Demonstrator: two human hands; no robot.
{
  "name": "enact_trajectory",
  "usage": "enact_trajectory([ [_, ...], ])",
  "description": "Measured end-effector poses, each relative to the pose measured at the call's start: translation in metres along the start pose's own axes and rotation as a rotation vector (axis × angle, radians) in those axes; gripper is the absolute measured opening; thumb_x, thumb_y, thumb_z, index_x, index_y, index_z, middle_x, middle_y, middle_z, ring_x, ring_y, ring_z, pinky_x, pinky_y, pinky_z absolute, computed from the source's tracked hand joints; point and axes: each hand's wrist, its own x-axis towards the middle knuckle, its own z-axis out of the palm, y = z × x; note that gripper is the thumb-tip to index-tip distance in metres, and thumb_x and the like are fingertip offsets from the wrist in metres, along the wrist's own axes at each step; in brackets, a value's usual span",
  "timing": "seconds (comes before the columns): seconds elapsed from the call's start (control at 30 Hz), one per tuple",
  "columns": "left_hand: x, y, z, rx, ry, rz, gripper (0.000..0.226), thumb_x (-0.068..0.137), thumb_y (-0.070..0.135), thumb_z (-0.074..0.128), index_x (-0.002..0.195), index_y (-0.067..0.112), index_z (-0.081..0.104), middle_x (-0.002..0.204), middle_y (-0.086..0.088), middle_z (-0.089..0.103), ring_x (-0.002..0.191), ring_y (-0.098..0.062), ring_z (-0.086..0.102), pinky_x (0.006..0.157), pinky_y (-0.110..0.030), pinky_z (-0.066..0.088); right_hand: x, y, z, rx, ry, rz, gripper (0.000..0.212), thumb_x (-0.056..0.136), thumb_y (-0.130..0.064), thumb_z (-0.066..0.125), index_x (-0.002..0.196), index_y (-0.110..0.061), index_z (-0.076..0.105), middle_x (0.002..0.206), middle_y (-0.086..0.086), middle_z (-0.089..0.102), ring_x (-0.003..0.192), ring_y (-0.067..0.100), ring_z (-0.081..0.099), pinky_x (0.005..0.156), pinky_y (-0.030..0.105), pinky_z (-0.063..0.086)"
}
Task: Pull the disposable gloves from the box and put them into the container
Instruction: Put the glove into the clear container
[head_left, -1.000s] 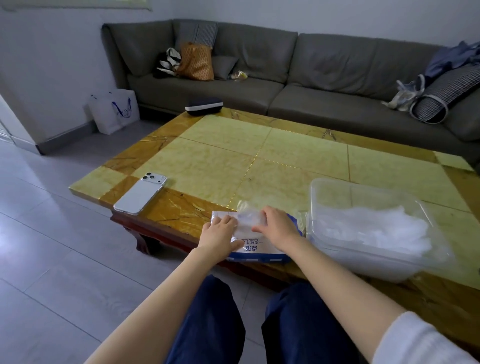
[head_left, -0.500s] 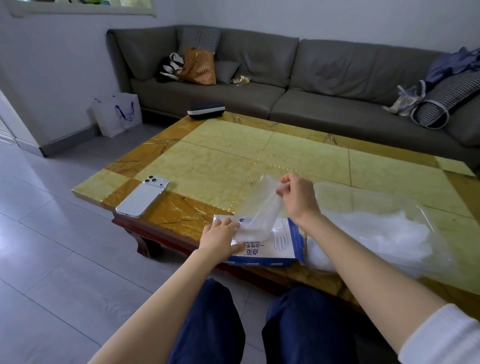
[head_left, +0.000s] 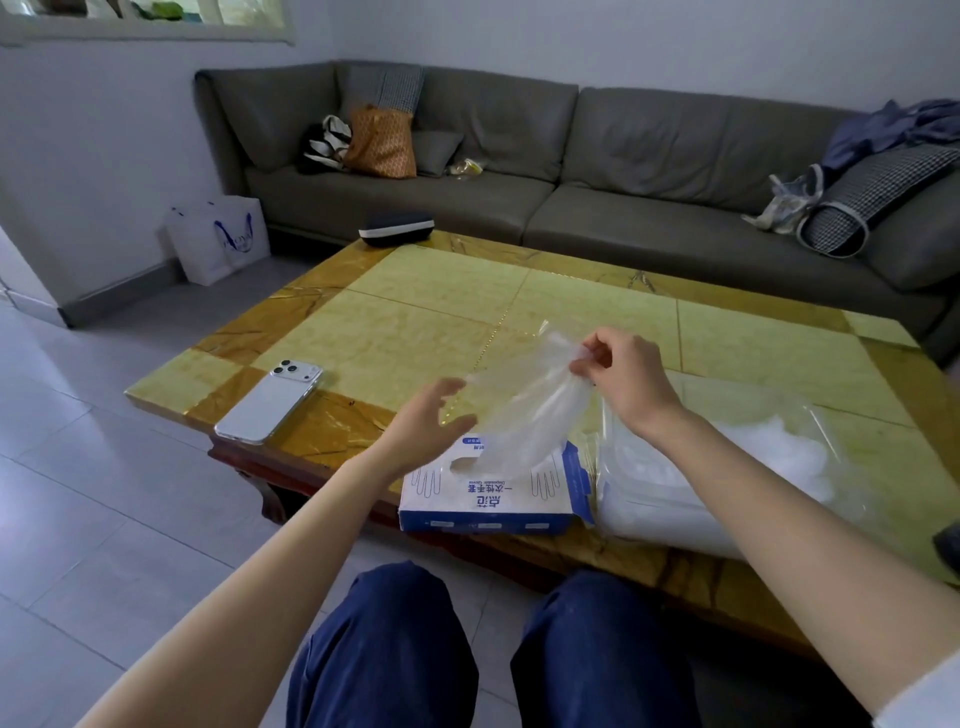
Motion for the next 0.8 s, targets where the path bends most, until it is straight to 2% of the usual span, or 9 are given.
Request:
enact_trajectory([
  [0.07,0.004,0.028,-0.004,-0.091,-0.038,0.065,0.064,0.085,0.035,0.066,0.140,0.019,0.038,0.140,0.004,0.043,0.127,-0.013,0.041,0.100,-0.030,0.036,-0.002,-0.004,0.001,0.035,-0.047,-0.029,0.011,0.082,-0.010,0.070,0.089,-0.005,0.063,0.075,-0.007,0.057,0.068,-0.007,0.051,0.060,0.000,0.040],
  [0.13,0.008,0.050,-0.002,-0.074,-0.054,0.131,0.062,0.083,0.034,0.069,0.137,0.016,0.043,0.132,0.004,0.048,0.121,-0.012,0.044,0.101,-0.028,0.037,-0.005,-0.009,0.001,0.079,-0.071,-0.050,0.012,0.080,-0.010,0.072,0.086,-0.007,0.063,0.071,-0.014,0.056,0.064,-0.009,0.053,0.061,-0.003,0.039],
  [0.27,0.018,0.067,-0.001,-0.075,0.060,0.171,0.014,0.084,0.015,0.068,0.095,0.005,0.069,0.097,-0.007,0.070,0.094,-0.021,0.063,0.091,-0.039,0.049,-0.007,-0.009,-0.001,0.126,-0.058,-0.066,0.015,0.076,-0.009,0.075,0.084,-0.006,0.062,0.069,-0.015,0.058,0.061,-0.017,0.056,0.062,0.000,0.041],
  [0.33,0.018,0.068,-0.003,-0.117,0.109,0.137,0.007,0.082,0.012,0.070,0.087,0.006,0.072,0.087,-0.005,0.072,0.087,-0.018,0.066,0.086,-0.033,0.052,-0.008,-0.006,-0.003,0.142,-0.044,-0.036,0.014,0.079,-0.008,0.073,0.086,-0.008,0.061,0.073,-0.007,0.062,0.064,-0.008,0.058,0.062,0.003,0.045],
  [0.43,0.013,0.066,-0.003,-0.145,0.129,0.130,0.006,0.082,0.012,0.071,0.084,0.007,0.071,0.080,0.001,0.070,0.074,-0.005,0.063,0.075,-0.015,0.050,-0.009,-0.001,-0.002,0.121,-0.043,-0.004,0.005,0.087,-0.008,0.065,0.090,-0.008,0.061,0.081,0.002,0.063,0.072,0.009,0.059,0.061,0.004,0.043],
  [0.53,0.010,0.065,-0.001,-0.184,0.131,0.115,0.002,0.082,0.010,0.070,0.082,0.009,0.069,0.077,0.001,0.069,0.071,-0.002,0.062,0.070,-0.011,0.048,-0.012,0.000,0.003,0.098,-0.037,-0.005,0.011,0.092,-0.009,0.059,0.099,-0.002,0.063,0.084,0.003,0.061,0.077,0.013,0.058,0.062,0.007,0.041],
  [0.6,0.009,0.064,-0.002,-0.187,0.149,0.112,0.005,0.082,0.010,0.070,0.079,0.012,0.067,0.075,0.005,0.067,0.071,-0.003,0.061,0.070,-0.012,0.049,-0.015,-0.002,0.004,0.102,-0.043,-0.011,0.012,0.092,-0.010,0.059,0.099,-0.002,0.064,0.085,0.003,0.062,0.078,0.014,0.058,0.065,0.010,0.041],
  [0.7,0.010,0.057,-0.007,-0.156,0.168,0.096,0.008,0.082,0.010,0.070,0.077,0.014,0.066,0.078,0.002,0.068,0.078,-0.013,0.064,0.076,-0.022,0.051,-0.017,-0.002,0.001,0.120,-0.076,-0.014,0.003,0.087,-0.009,0.065,0.089,-0.007,0.065,0.080,0.003,0.065,0.071,0.012,0.061,0.071,0.020,0.051],
  [0.8,0.009,0.046,-0.010,-0.155,0.182,0.073,0.010,0.084,0.010,0.068,0.079,0.018,0.066,0.085,-0.005,0.070,0.085,-0.024,0.065,0.084,-0.034,0.053,-0.018,0.000,0.000,0.136,-0.102,0.019,0.013,0.084,-0.012,0.069,0.094,-0.009,0.062,0.082,-0.002,0.063,0.071,0.005,0.059,0.075,0.022,0.053],
])
